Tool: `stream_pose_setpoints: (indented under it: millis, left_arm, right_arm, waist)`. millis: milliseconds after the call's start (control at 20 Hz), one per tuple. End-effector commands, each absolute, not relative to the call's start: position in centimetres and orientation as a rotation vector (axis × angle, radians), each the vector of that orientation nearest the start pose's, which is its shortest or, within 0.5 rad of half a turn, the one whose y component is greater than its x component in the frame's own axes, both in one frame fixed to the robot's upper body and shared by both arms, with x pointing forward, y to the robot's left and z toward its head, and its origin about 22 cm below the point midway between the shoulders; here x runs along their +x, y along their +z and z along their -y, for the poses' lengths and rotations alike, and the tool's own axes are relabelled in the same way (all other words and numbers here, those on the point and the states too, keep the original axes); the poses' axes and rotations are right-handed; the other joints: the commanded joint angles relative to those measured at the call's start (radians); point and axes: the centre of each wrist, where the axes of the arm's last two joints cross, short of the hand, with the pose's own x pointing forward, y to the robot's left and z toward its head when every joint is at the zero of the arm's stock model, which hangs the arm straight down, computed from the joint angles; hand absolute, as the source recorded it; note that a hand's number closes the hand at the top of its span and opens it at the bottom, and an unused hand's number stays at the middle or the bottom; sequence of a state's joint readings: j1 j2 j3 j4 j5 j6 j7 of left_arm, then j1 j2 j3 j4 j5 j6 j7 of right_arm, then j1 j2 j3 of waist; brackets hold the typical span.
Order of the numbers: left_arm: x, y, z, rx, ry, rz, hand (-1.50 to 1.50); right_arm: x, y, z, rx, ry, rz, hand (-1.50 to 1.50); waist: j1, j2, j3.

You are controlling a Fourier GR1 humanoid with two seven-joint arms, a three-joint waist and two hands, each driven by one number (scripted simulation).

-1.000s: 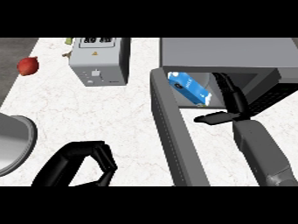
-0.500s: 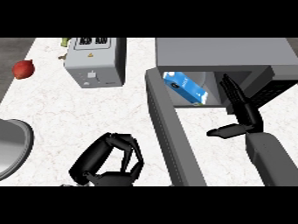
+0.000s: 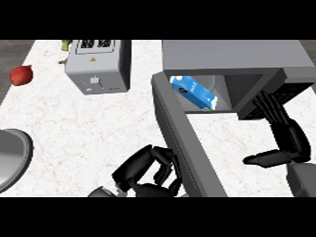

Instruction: Pick up the milk, place it into the microwave and close the microwave

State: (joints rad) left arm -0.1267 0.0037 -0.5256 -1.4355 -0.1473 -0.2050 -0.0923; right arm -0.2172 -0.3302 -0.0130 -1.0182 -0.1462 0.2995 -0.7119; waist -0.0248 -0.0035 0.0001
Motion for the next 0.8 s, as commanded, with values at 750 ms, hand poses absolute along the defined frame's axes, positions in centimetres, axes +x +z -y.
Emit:
stream_pose_setpoints:
  millis: [750]
  left_arm:
    - [22.5,-2.2,-0.3,-0.329,-0.658,1.648,1.50]
  right_arm:
    - [26.7,3.9,38.2,0.334,0.265,1.988,-1.50]
  waist:
    - [-0.076,0.015,-0.003]
